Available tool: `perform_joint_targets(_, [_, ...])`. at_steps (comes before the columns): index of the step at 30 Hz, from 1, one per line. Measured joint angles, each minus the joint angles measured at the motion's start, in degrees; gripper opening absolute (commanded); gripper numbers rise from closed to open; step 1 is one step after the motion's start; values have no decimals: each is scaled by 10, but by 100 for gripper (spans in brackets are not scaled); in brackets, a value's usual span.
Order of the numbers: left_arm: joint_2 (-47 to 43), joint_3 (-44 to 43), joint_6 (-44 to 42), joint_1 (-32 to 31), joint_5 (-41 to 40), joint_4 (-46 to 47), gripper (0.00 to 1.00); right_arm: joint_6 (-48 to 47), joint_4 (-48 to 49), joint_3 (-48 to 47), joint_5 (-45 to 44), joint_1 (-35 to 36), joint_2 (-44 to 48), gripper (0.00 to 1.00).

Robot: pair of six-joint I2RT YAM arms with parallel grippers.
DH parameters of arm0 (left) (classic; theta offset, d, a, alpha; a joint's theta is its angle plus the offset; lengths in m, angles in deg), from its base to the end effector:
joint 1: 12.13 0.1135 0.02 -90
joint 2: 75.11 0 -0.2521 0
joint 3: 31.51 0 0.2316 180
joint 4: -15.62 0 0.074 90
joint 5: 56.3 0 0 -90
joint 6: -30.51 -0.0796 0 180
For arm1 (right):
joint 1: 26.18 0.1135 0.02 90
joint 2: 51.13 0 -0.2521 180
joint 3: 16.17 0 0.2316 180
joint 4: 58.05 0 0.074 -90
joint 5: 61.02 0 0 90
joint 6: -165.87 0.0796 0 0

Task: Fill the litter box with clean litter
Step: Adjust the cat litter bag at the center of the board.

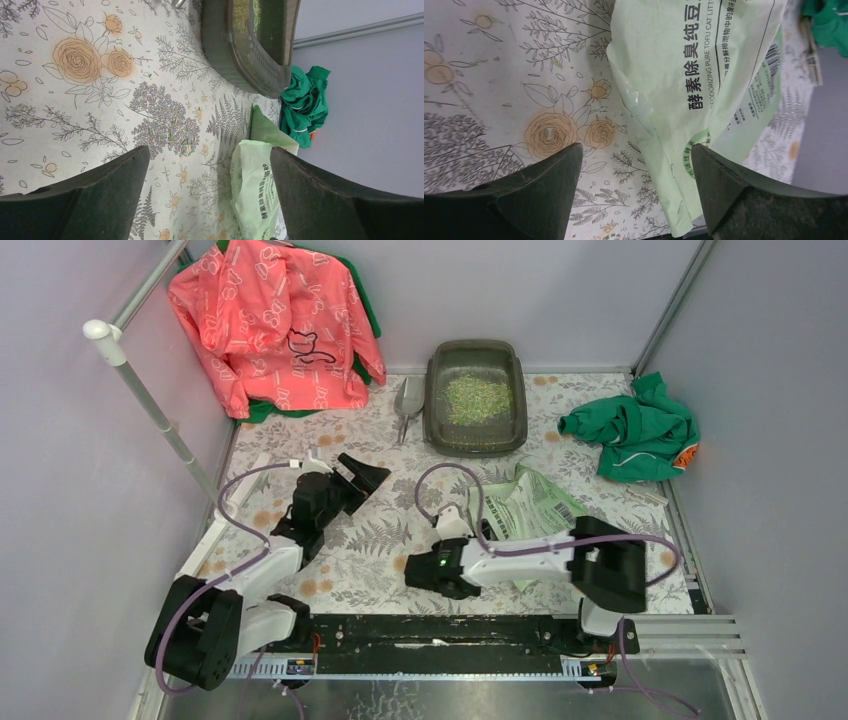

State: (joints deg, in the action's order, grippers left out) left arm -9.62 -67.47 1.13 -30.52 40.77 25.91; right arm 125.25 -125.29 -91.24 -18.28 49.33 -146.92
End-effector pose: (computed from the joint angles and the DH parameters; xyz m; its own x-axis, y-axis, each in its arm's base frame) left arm 0.2449 -0.0918 0.1783 -0.5223 -0.7376 -0.4279 -0.0648 0.5346 -0.8426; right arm 0.1233 0.2435 0.1544 -0.6566 -0.4818 -0.5803 -0.2337 0.8615 -0.4508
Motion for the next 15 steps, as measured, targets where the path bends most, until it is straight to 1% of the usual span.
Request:
perform_joint_targets(4, [-25,9,-7,1,0,-12,99,54,-64,-22,-49,16,-76,84])
perform_joint_targets(11, [-42,32,-10,12,3,-24,99,75,-101,-24,-81,14,-92,77])
perform_joint_targets(15, [-46,34,-10,18,7,-27,99,75,-104,-37,-91,14,-125,73])
